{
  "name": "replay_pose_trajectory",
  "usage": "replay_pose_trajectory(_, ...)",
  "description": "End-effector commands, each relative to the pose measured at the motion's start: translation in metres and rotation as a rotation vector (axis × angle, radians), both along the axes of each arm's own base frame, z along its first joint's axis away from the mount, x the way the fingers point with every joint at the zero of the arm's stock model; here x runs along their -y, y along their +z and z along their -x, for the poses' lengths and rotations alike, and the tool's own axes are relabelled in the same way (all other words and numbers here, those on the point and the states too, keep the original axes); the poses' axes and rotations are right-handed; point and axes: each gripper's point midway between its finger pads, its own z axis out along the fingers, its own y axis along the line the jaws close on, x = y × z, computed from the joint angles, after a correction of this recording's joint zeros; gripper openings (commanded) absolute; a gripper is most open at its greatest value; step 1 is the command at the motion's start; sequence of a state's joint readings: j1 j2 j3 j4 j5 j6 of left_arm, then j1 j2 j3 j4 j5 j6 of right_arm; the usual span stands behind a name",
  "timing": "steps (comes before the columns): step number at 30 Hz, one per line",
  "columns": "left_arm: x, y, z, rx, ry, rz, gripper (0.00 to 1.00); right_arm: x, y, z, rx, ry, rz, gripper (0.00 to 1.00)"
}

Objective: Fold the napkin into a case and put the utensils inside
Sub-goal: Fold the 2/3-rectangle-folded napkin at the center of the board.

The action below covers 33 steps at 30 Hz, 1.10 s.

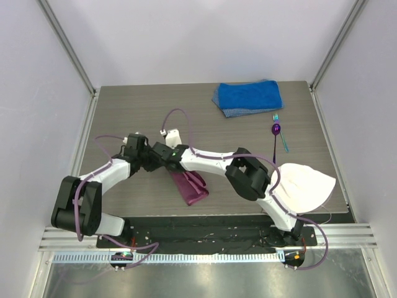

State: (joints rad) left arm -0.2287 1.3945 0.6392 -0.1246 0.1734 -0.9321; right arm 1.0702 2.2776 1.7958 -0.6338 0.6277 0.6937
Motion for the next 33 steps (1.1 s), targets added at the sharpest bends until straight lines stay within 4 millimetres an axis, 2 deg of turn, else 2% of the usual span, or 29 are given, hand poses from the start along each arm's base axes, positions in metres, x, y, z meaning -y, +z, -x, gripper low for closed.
replay_pose_trajectory(1,-0.004,0.001,-0.018,0.056,0.026,0.007,0.02,0.001,0.019,-0.004,0.108,-0.020,0.113,0.01)
replay_pose_trajectory(3,-0.002,-0.010,-0.015,0.024,0.027,0.030,0.02,0.001,0.015,-0.001,0.115,-0.018,0.145,0.01)
replay_pose_trajectory(7,0.005,-0.018,-0.017,0.022,0.013,0.076,0.02,-0.006,0.016,0.002,0.099,-0.001,0.135,0.02)
replay_pose_trajectory(8,0.004,-0.019,-0.017,0.022,0.013,0.077,0.02,-0.008,0.017,0.003,0.089,0.012,0.128,0.06)
replay_pose_trajectory(11,0.005,-0.015,-0.021,0.038,0.006,0.086,0.02,-0.017,0.026,0.009,0.053,0.038,0.071,0.13)
replay_pose_trajectory(14,0.005,-0.010,-0.023,0.044,-0.003,0.092,0.02,-0.027,0.041,0.012,0.043,0.072,0.009,0.13)
replay_pose_trajectory(16,0.006,-0.007,-0.023,0.044,-0.014,0.097,0.02,-0.022,0.046,0.014,0.059,0.088,-0.009,0.14)
replay_pose_trajectory(17,0.007,-0.006,-0.023,0.046,-0.015,0.101,0.02,-0.022,0.056,0.014,0.074,0.092,-0.033,0.14)
replay_pose_trajectory(21,0.007,-0.005,-0.022,0.040,-0.026,0.101,0.02,-0.024,0.064,0.012,0.110,0.125,-0.058,0.15)
replay_pose_trajectory(26,0.009,0.001,-0.019,0.052,-0.035,0.112,0.02,-0.024,0.063,0.010,0.115,0.170,-0.017,0.22)
replay_pose_trajectory(33,0.010,0.008,-0.017,0.060,-0.046,0.119,0.02,-0.038,0.050,0.012,0.077,0.210,-0.051,0.28)
